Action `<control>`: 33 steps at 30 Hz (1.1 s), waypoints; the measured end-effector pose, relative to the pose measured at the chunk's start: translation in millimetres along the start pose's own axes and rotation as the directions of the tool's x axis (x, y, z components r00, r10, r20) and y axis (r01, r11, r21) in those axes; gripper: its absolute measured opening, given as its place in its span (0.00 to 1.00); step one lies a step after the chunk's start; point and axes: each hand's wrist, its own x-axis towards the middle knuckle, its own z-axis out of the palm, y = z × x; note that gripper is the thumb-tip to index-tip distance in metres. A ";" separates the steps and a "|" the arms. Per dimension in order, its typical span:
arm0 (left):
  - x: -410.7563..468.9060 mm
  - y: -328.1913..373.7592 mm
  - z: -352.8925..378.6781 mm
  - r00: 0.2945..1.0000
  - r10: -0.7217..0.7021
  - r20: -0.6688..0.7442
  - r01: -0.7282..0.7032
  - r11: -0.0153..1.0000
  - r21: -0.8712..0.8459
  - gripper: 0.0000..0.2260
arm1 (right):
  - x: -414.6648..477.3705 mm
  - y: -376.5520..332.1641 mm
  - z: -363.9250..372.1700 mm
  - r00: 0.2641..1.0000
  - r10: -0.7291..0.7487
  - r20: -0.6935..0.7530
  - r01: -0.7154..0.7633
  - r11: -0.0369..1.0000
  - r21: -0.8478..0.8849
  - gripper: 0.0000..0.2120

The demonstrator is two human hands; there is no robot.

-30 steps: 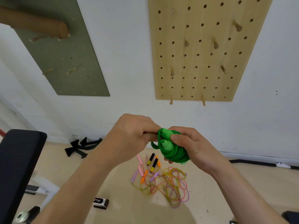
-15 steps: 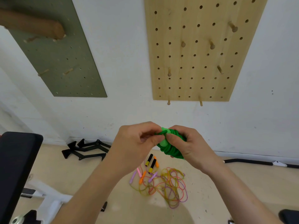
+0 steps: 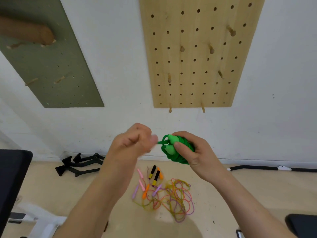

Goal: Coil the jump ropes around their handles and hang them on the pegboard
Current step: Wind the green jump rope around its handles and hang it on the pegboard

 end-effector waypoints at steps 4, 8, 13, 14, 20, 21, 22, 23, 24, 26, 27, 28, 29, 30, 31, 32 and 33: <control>16.6 -2.3 0.2 0.989 -0.140 0.041 0.145 0.908 -0.394 0.15 | -12.6 0.0 -15.5 0.972 0.171 0.159 -0.201 0.960 0.195 0.12; 32.2 -13.6 19.4 0.988 -0.142 0.060 0.153 0.954 -0.259 0.14 | -21.3 1.8 -25.2 0.931 0.317 0.179 -0.349 0.918 0.188 0.10; 52.7 -16.0 44.8 0.985 -0.025 0.172 0.018 0.999 0.042 0.12 | -16.2 -21.0 -39.3 0.983 0.180 -0.022 -0.178 0.982 0.069 0.13; 57.5 -14.8 50.9 0.983 -0.007 0.182 -0.004 0.998 0.056 0.11 | -14.2 -24.9 -41.7 0.990 0.134 -0.033 -0.133 0.991 0.028 0.11; 92.0 -16.5 95.2 0.983 -0.035 0.180 0.071 0.978 -0.196 0.08 | 1.9 -28.4 -64.8 0.949 0.066 -0.309 -0.037 0.994 0.101 0.13; 98.5 -16.8 104.7 0.980 -0.054 0.189 0.105 0.956 -0.275 0.08 | 4.9 -28.6 -71.8 0.944 0.064 -0.324 -0.024 0.992 0.125 0.14; 105.8 -17.0 113.9 0.978 -0.067 0.195 0.132 0.931 -0.340 0.08 | 8.3 -29.4 -79.9 0.941 0.053 -0.333 -0.003 0.989 0.150 0.14; 114.1 -16.9 122.8 0.977 -0.075 0.201 0.149 0.910 -0.386 0.09 | 12.2 -30.6 -89.2 0.937 0.036 -0.348 0.023 0.986 0.164 0.15; 123.0 -17.3 131.4 0.975 -0.079 0.206 0.160 0.896 -0.413 0.09 | 16.5 -31.1 -100.1 0.928 0.019 -0.371 0.046 0.985 0.165 0.15; 141.5 -19.2 148.4 0.972 -0.095 0.216 0.179 0.893 -0.413 0.09 | 26.3 -29.7 -126.3 0.904 0.010 -0.427 0.073 0.982 0.177 0.13; 151.5 -20.7 157.0 0.970 -0.107 0.218 0.188 0.899 -0.395 0.09 | 31.9 -28.0 -141.4 0.898 0.016 -0.440 0.079 0.977 0.196 0.12; 161.7 -21.7 166.1 0.968 -0.122 0.221 0.200 0.904 -0.377 0.08 | 37.8 -26.6 -156.8 0.901 0.023 -0.432 0.081 0.972 0.221 0.11; 173.3 -21.3 176.4 0.964 -0.134 0.230 0.213 0.907 -0.362 0.08 | 44.0 -25.6 -172.6 0.912 0.029 -0.409 0.084 0.963 0.256 0.12; 186.4 -19.7 187.5 0.959 -0.141 0.247 0.224 0.910 -0.350 0.08 | 50.5 -24.6 -189.0 0.928 0.035 -0.372 0.088 0.948 0.307 0.12; 199.9 -17.4 199.1 0.953 -0.148 0.262 0.235 0.911 -0.338 0.08 | 57.9 -24.3 -205.3 0.945 0.042 -0.325 0.086 0.926 0.369 0.12; 213.2 -14.9 210.7 0.949 -0.156 0.274 0.245 0.912 -0.330 0.07 | 65.7 -24.6 -221.7 0.961 0.052 -0.271 0.073 0.900 0.430 0.12; 226.0 -11.4 222.0 0.946 -0.160 0.283 0.253 0.910 -0.330 0.07 | 73.7 -26.0 -238.3 0.974 0.061 -0.219 0.053 0.875 0.481 0.12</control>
